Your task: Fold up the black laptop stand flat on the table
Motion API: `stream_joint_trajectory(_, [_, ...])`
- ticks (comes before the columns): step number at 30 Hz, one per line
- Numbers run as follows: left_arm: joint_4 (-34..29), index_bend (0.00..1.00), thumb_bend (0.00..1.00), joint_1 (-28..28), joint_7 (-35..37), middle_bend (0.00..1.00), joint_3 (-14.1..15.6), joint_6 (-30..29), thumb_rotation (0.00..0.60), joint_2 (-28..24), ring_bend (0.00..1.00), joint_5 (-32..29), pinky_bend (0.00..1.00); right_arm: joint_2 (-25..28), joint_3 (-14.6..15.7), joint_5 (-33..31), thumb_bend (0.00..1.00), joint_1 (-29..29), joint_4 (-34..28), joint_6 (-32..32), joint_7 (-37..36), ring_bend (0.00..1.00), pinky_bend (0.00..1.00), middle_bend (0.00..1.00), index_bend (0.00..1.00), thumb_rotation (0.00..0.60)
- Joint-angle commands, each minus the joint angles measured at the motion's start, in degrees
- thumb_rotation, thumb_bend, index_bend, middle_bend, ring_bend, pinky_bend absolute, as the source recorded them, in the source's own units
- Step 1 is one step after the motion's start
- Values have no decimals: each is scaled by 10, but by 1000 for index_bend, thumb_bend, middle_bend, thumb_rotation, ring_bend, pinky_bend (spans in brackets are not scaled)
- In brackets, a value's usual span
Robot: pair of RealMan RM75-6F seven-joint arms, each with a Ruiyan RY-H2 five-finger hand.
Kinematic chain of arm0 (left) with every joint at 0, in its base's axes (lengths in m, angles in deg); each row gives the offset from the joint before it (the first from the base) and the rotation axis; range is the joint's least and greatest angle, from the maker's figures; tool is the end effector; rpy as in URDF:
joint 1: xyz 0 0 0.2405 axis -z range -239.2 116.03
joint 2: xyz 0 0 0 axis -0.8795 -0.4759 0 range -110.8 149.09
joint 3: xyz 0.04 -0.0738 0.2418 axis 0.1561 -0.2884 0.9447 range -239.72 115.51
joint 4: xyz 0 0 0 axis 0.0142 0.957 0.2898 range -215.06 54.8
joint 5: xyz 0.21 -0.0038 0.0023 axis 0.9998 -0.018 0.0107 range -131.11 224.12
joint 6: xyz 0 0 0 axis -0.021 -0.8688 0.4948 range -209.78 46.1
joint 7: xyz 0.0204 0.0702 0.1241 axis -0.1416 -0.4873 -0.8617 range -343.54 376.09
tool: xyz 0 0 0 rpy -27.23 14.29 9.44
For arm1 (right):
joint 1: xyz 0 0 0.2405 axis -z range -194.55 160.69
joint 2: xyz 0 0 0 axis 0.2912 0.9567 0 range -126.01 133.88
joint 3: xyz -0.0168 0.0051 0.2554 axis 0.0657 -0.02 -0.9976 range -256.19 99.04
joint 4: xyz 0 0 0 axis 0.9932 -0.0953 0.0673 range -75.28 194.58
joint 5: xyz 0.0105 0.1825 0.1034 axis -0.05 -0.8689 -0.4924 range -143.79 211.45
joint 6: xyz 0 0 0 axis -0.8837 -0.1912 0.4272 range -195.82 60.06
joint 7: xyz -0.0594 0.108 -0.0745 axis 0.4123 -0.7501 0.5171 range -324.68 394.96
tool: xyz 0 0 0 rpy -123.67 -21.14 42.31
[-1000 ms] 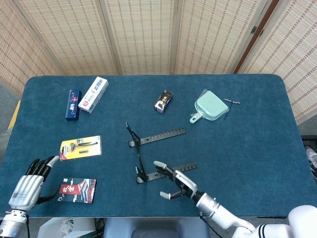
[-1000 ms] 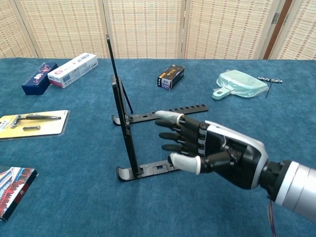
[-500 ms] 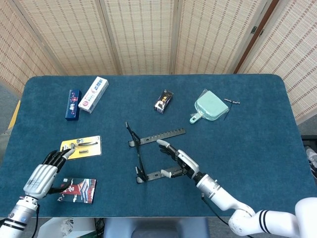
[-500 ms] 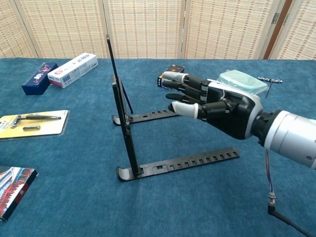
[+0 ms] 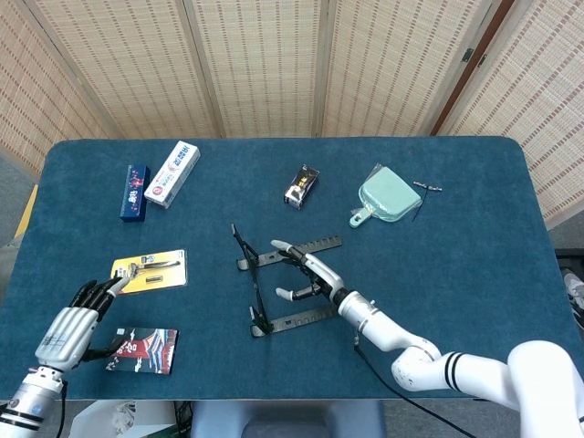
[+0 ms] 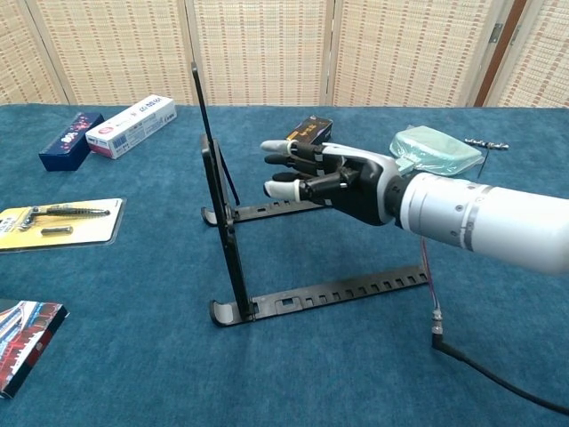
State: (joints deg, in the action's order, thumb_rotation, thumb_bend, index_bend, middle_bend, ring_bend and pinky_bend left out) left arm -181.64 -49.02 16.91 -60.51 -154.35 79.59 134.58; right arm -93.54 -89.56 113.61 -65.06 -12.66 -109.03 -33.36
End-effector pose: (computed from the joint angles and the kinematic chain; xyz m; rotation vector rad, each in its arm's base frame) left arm -0.2716 0.1941 0.1241 -1.6463 -1.0959 -0.8945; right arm -0.1097 -0.3447 -0.0802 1.3932 -2.4081 1.4219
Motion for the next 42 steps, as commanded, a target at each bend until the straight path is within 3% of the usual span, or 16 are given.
stream_joint_trajectory(1, [0,7,268,-2,1,81,2,-2,600,-2,108,-1,31,-17,-11,-4,186,-18,25,21,-8,0,58,0,0,600])
stream_joint_trajectory(19, [-7,7,268,-10,-2,81,8,-13,600,-5,107,2,31,-35,-13,23,186,-67,66,76,-53,0,58,0,0,600])
stream_joint_trajectory(42, [-13,7,268,-10,-4,81,8,-17,600,-6,108,4,31,-33,7,54,186,-86,71,62,-81,0,58,0,0,600])
